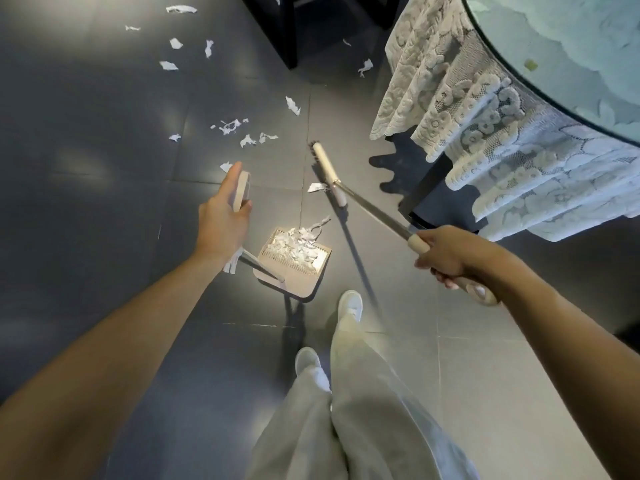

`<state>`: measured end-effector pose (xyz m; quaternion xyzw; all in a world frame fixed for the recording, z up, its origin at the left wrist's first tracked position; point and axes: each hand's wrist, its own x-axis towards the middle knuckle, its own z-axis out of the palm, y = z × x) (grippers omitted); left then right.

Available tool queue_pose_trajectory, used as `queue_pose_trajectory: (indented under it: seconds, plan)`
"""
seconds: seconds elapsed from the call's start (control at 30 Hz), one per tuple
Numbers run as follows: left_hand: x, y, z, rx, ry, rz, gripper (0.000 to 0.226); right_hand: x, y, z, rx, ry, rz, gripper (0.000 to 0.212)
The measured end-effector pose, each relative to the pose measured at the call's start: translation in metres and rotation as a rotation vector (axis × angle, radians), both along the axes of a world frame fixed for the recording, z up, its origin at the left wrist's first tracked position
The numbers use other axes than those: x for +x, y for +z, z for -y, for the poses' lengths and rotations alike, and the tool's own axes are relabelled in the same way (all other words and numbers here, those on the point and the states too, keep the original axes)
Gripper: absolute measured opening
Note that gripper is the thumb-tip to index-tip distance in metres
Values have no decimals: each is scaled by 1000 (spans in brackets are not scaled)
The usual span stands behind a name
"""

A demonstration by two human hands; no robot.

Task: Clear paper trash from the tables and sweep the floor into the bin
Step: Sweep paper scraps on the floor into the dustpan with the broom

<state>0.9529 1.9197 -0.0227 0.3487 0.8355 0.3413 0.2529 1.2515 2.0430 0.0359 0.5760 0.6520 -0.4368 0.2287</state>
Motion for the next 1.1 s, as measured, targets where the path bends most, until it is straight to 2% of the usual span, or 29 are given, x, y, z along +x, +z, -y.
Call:
queue_pose_trajectory:
  seconds: [0.1, 0.27, 0.5, 0.7, 0.87, 1.1]
  plan:
    - [1, 1, -16, -3, 14, -10, 60, -11, -4, -42, 68, 52, 21, 26]
    - [3, -1, -55, 8, 34, -7, 60, -35, -18, -113, 73, 113, 90, 23]
    - [-2, -6, -97, -8, 30, -15, 61, -59, -45, -144, -56, 272, 132, 27]
    - [-2, -7, -100, 34, 28, 41, 62, -34, -41, -96, -236, 262, 117, 27]
    - [0, -8, -87, 78, -16, 41, 62, 0, -32, -28, -225, 148, 57, 30]
    - [31, 0, -37, 169, -360, -44, 62, 21, -9, 79, -152, -44, -5, 25]
